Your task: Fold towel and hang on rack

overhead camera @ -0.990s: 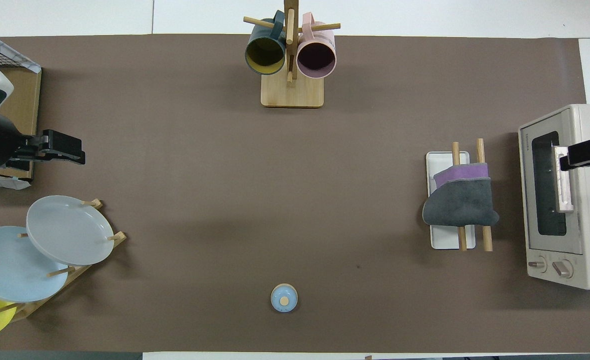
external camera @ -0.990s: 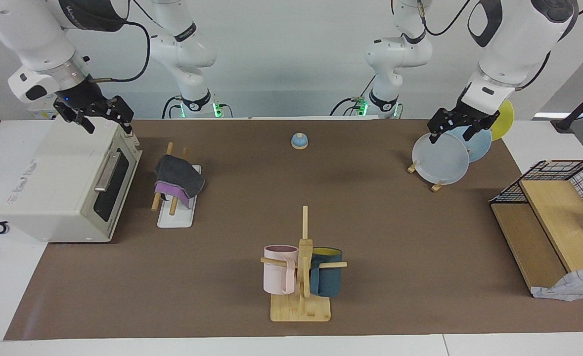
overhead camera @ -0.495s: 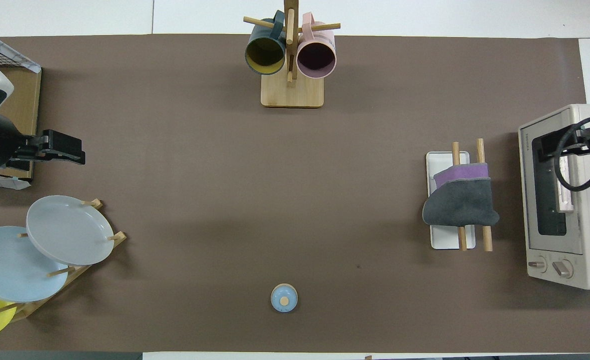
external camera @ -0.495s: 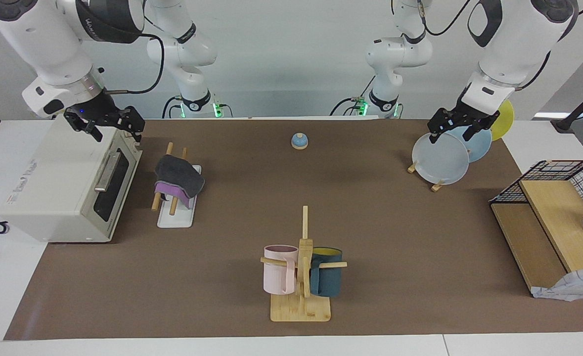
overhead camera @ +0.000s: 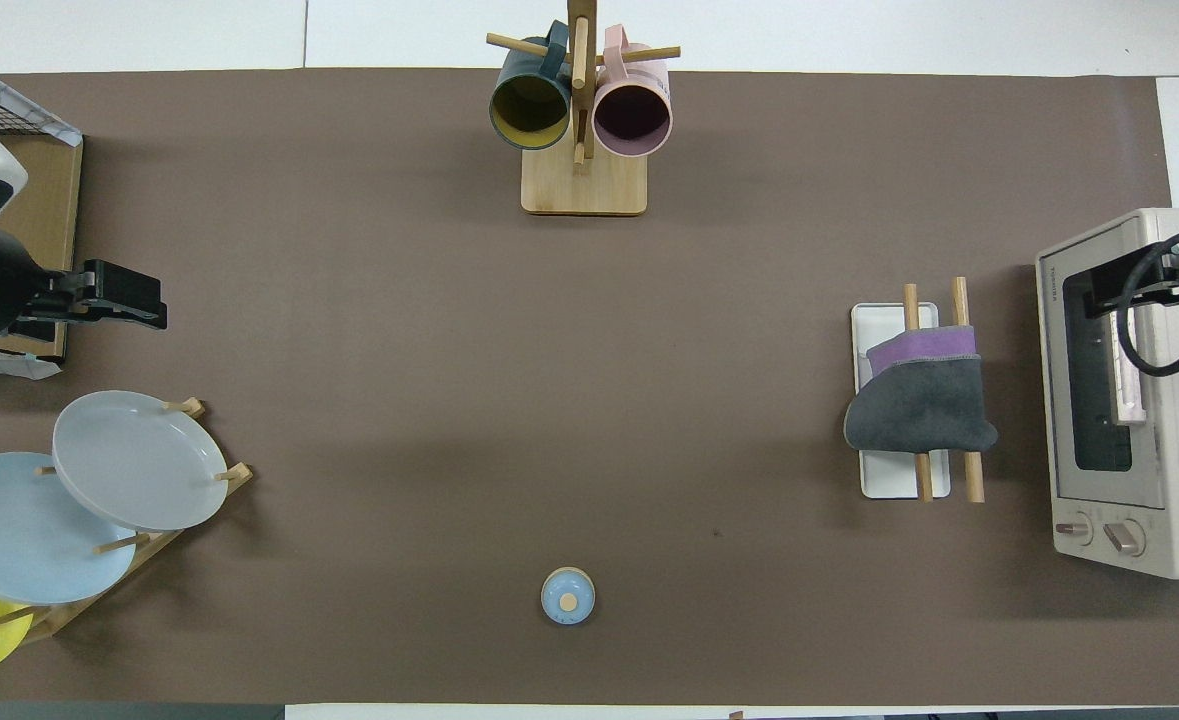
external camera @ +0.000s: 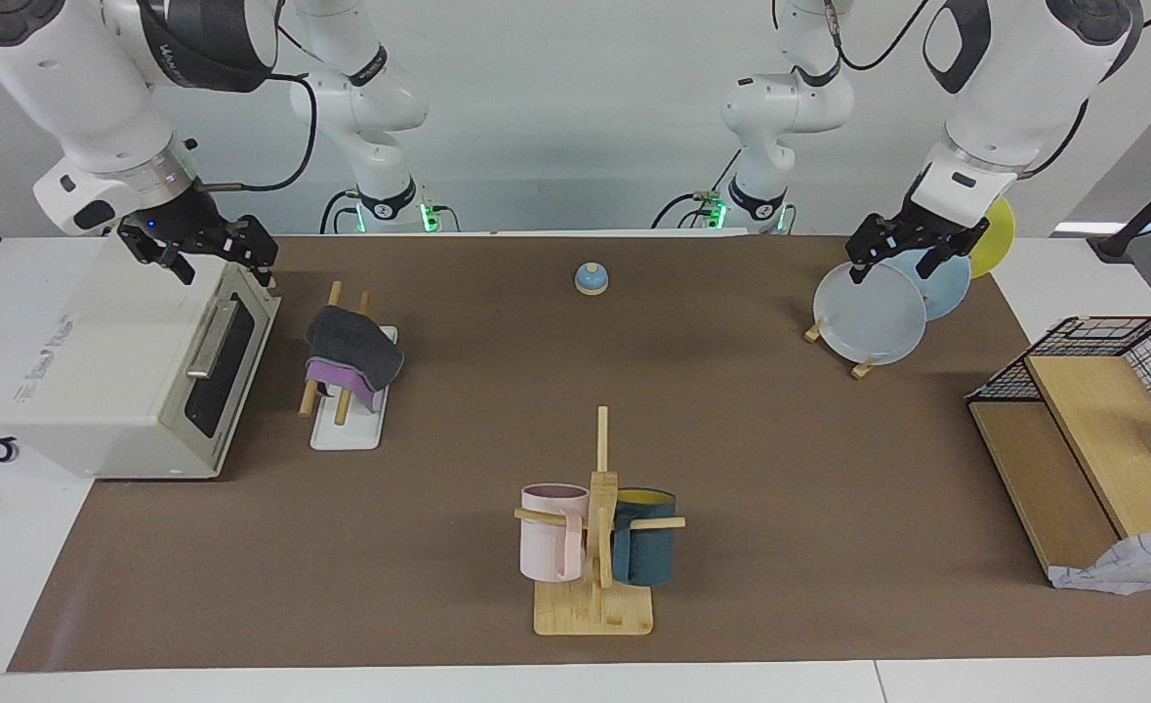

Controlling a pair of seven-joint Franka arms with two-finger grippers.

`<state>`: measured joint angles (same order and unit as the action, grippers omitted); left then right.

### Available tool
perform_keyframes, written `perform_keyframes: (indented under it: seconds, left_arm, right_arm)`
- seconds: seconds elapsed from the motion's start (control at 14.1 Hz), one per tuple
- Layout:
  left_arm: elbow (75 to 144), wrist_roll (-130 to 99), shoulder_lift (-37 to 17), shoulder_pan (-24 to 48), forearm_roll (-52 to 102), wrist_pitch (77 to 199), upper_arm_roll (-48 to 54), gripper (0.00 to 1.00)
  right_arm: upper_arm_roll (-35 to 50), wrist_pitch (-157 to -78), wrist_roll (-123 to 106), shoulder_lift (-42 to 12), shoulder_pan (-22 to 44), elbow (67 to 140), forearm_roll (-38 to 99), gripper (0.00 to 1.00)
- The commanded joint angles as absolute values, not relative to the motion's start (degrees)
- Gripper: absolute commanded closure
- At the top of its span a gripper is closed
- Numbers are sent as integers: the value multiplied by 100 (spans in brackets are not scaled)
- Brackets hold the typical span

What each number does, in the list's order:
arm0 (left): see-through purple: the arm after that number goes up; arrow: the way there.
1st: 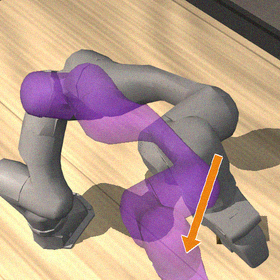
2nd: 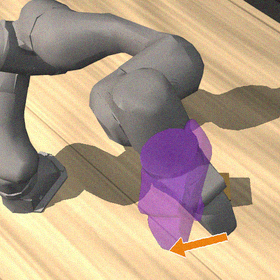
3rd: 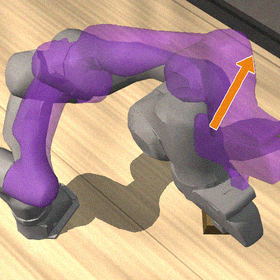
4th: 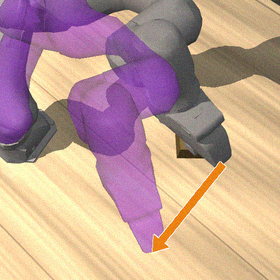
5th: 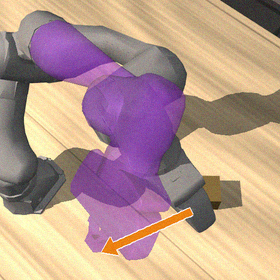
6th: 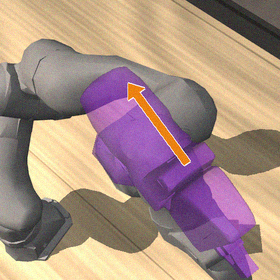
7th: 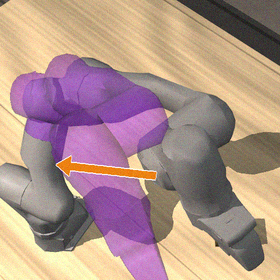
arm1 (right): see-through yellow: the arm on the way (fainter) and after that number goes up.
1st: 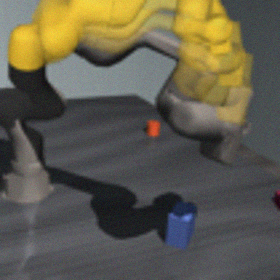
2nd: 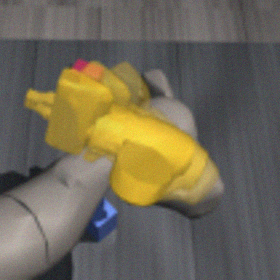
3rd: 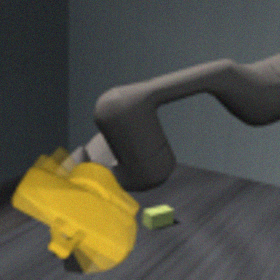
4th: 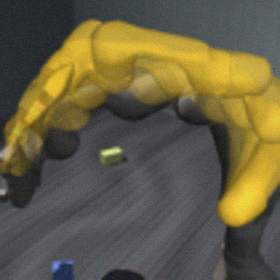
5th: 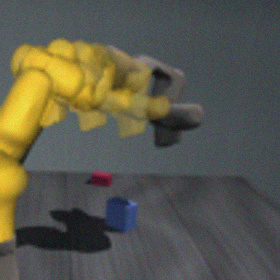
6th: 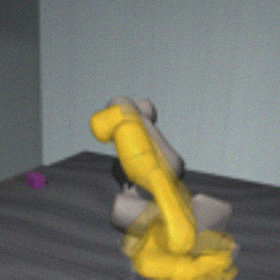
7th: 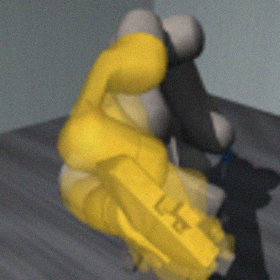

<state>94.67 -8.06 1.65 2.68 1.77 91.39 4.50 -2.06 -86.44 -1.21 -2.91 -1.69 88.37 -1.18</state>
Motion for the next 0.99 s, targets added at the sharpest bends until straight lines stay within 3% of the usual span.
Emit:
perform_keyframes:
  seconds: [0.0, 0.92]
  left_arm:
    - [9422, -738, 193, 369, 70, 9114, 378, 0]
    - [9439, -756, 211, 360, 79, 9149, 378, 0]
  right_arm:
    - [-193, -8623, -61, -290, -158, 8754, -176, 0]
    - [-202, -8596, -53, -272, -158, 8763, -158, 0]
